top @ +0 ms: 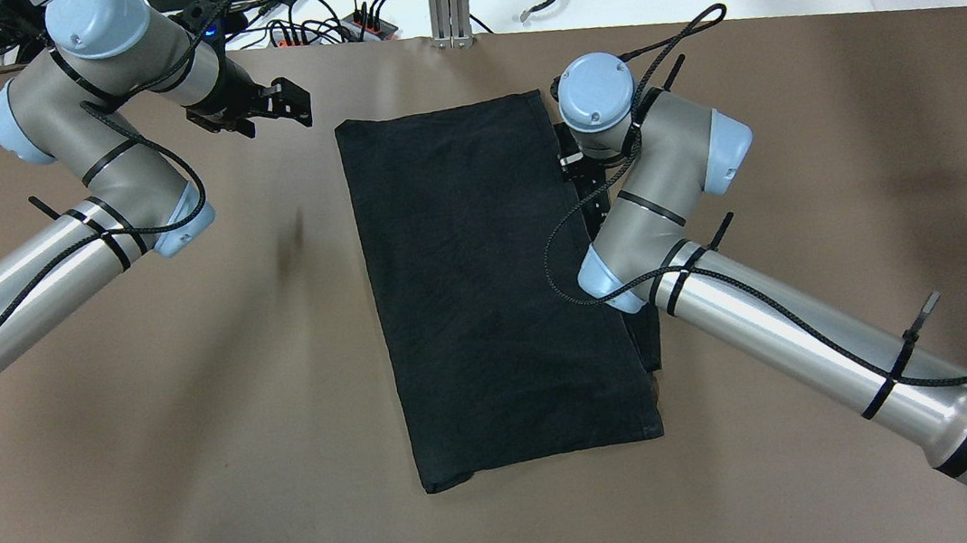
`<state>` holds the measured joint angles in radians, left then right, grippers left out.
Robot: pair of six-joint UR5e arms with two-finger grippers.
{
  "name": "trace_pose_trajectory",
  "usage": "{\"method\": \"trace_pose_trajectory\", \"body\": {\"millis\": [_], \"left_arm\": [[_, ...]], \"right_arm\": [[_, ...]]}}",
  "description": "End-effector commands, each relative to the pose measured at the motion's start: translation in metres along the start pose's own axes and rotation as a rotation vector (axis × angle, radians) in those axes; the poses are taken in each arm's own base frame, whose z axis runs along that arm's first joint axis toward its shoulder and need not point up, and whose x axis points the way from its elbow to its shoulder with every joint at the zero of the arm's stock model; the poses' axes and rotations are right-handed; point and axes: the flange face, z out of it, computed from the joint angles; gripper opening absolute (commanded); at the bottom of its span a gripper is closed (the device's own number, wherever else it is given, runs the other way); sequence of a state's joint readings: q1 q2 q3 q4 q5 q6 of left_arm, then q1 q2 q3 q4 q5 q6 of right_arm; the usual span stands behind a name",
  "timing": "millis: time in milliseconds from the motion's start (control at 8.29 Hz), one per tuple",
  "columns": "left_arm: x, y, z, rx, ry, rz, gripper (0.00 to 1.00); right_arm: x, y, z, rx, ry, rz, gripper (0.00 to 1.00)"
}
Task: Fold clothes
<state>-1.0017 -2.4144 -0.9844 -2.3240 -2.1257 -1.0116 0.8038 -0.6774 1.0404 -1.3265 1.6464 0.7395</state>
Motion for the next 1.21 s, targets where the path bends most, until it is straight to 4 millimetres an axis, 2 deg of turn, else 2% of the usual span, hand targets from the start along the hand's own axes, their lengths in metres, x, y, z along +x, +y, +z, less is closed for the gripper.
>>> {"method": "trace_pose_trajectory", "body": {"millis": [0,121,241,362,482,603,724,844,965,1086], "left_arm": [[0.006,0.003,-0.009,0.008,0.017,-0.007,0.95],[0.014,0.006,-0.016,0.012,0.035,-0.006,0.95],[0.015,0.042,0.006,-0.027,0.037,-0.013,0.95],[0.016,0.078,0.015,-0.058,0.052,-0.009,0.95],[0.022,0.110,0.015,-0.082,0.077,-0.031,0.95],[0.031,0.143,0.010,-0.107,0.104,-0.089,0.95],[0.039,0.167,0.008,-0.130,0.122,-0.125,0.95],[0.051,0.191,0.018,-0.137,0.119,-0.154,0.95],[0.075,0.225,0.041,-0.115,0.111,-0.176,0.95],[0.084,0.238,0.051,-0.099,0.104,-0.189,0.95]], "right_arm": [[0.038,-0.017,-0.006,0.031,0.005,0.012,0.94],[0.030,-0.018,-0.022,0.028,-0.045,0.010,0.94],[0.030,-0.013,-0.033,0.034,-0.080,0.015,0.94],[0.037,0.001,-0.046,0.048,-0.124,0.012,0.94],[0.039,0.010,-0.061,0.051,-0.169,0.007,0.94],[0.037,0.012,-0.067,0.048,-0.191,0.005,0.94],[0.035,0.012,-0.069,0.043,-0.205,0.030,0.94],[0.034,0.012,-0.073,0.046,-0.212,0.041,0.94],[0.033,0.012,-0.079,0.055,-0.220,0.041,0.94],[0.033,0.011,-0.081,0.058,-0.223,0.041,0.93]]}}
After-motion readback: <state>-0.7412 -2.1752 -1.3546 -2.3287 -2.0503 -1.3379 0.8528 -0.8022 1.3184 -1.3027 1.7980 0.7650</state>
